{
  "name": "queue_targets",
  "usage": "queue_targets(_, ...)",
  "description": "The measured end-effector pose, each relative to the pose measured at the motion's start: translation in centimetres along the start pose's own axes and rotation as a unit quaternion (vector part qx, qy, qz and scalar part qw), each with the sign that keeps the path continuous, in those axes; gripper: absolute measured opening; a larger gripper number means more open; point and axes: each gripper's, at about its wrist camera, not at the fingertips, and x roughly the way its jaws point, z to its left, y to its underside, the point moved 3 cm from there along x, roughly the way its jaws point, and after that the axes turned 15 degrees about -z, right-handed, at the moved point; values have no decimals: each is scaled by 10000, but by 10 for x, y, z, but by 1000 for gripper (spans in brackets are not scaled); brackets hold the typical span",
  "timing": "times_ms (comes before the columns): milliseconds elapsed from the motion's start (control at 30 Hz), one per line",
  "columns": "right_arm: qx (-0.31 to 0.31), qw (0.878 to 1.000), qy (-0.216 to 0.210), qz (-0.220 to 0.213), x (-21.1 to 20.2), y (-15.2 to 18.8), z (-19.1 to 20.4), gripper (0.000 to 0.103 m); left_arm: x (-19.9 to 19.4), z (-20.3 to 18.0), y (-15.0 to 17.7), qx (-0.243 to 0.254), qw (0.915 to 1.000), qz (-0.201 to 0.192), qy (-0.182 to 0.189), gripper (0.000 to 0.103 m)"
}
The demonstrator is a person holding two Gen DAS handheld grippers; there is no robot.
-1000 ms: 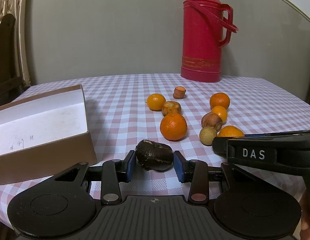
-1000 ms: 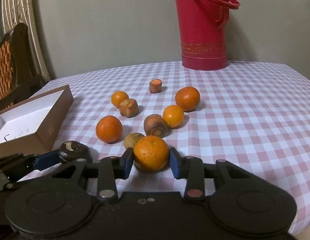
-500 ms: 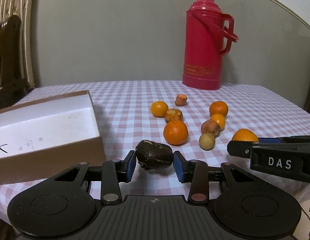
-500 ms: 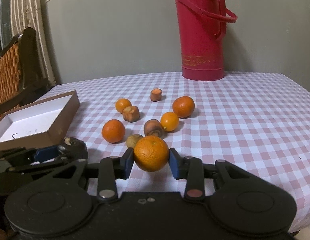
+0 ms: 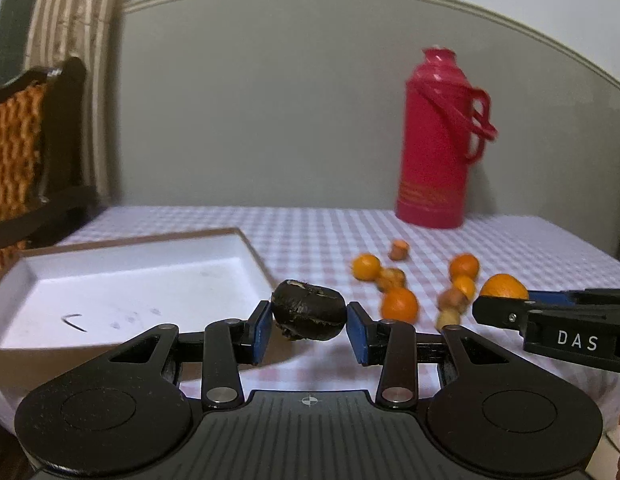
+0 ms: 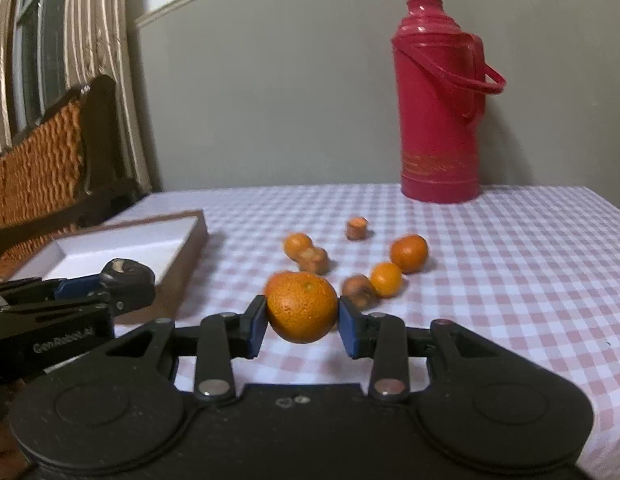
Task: Organize fruits
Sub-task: 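Lift the dark fruit with the left gripper while the right gripper carries the orange to the box, then open the left gripper over the box while the right gripper releases the orange into it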
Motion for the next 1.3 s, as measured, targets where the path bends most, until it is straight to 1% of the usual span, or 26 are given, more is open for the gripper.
queue_targets(233,67,9989,-362,-303,10,-10,27,29,-8,36,-11,-104,9988,-163,-454,41)
queue_targets(367,163,9971,-595,-447,16,-16,42,29,-14,64,-15,-143,9965,-231,-795,41)
queue_targets(533,168,9943,-911,-524,30,-20,66,29,-16,99,-20,-224,9913,-280,-1267,41)
queue_targets(733,111,9913,-1201,-524,47,-23,92,29,-17,144,-26,-250,9826,-304,-1816,41)
queue_targets(833,70,9905,-1278,-495,59,-25,102,29,-14,166,-25,-268,9776,-246,-2073,41)
queue_targets(933,38,9902,-1316,-461,72,-26,110,29,-10,190,-19,-443,9712,-97,-2338,41)
queue_targets(1000,5,9904,-1314,-436,81,-26,114,29,-7,199,-14,-474,9677,0,-2477,41)
queue_targets(1200,51,9929,-1180,-151,104,-15,118,29,0,221,1,-586,9615,327,-2664,41)
queue_targets(1300,52,9935,-1135,-3,110,-8,121,31,0,224,6,-580,9605,432,-2687,41)
